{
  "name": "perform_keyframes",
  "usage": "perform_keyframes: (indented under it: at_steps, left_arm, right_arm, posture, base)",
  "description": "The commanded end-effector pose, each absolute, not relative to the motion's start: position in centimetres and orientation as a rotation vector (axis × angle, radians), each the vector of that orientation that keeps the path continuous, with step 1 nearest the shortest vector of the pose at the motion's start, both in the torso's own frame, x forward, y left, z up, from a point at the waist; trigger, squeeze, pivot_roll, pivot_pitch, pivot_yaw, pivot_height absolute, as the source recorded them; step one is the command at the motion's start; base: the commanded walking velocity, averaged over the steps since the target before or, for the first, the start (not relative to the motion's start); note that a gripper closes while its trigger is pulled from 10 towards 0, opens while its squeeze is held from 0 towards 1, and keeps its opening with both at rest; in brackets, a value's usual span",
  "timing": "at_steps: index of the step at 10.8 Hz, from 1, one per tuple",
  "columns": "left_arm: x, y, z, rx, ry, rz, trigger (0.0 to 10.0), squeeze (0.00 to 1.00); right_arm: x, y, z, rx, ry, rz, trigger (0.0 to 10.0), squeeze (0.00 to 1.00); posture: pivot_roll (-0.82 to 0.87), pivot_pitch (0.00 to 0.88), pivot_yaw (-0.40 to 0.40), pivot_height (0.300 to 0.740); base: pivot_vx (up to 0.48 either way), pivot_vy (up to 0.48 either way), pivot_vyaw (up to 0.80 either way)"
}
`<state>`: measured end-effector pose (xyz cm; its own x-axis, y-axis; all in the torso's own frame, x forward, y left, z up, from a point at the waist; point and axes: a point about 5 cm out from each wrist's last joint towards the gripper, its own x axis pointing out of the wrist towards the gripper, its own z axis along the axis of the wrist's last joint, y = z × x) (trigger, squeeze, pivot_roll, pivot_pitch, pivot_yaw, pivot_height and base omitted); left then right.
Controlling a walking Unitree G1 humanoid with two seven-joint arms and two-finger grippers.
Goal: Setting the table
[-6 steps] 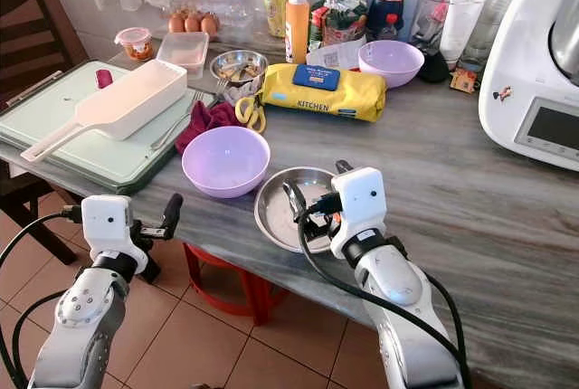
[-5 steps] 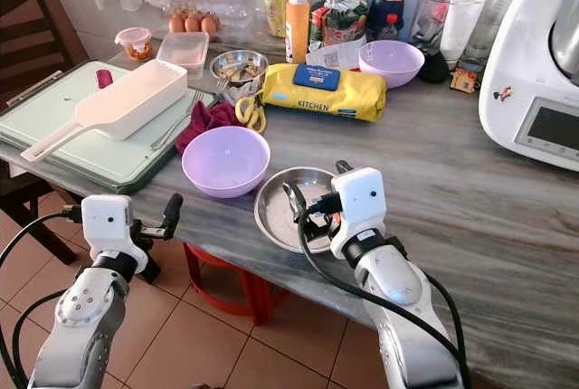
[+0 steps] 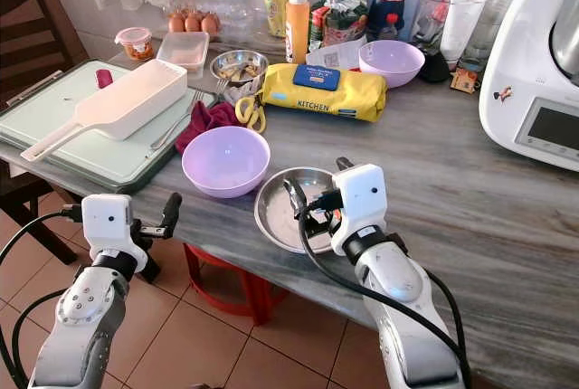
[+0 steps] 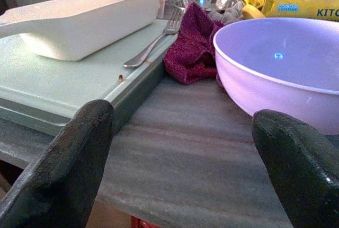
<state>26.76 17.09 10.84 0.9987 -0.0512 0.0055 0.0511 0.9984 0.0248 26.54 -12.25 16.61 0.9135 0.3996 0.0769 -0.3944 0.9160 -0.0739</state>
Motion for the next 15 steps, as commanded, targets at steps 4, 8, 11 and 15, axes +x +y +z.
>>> perform_keyframes:
  at_steps: [4, 8, 11, 15]
  left_arm:
    - [26.93, 17.14, 10.56, 0.032, 0.016, -0.048, 10.0, 0.0]
    - [27.04, 17.26, 10.66, 0.037, 0.014, -0.045, 10.0, 0.0]
    - [27.07, 17.26, 10.69, 0.038, 0.014, -0.046, 10.0, 0.0]
    - [27.12, 17.35, 10.56, 0.036, 0.019, -0.042, 10.0, 0.0]
  right_arm:
    - [26.79, -12.49, 16.59, -0.044, -0.083, 0.394, 10.0, 0.0]
    - [26.8, -12.51, 16.59, -0.04, -0.084, 0.39, 10.0, 0.0]
    - [26.85, -12.51, 16.56, -0.037, -0.083, 0.386, 10.0, 0.0]
    - [26.88, -12.55, 16.44, -0.034, -0.077, 0.382, 10.0, 0.0]
  posture:
    - [-0.02, 0.072, 0.05, 0.74]
    - [-0.02, 0.07, 0.052, 0.74]
    - [-0.02, 0.073, 0.051, 0.74]
    - [-0.02, 0.074, 0.05, 0.74]
  base:
    - [-0.247, 0.0, 0.0]
    - [-0.258, 0.0, 0.0]
    - [-0.26, 0.0, 0.0]
    - [-0.267, 0.0, 0.0]
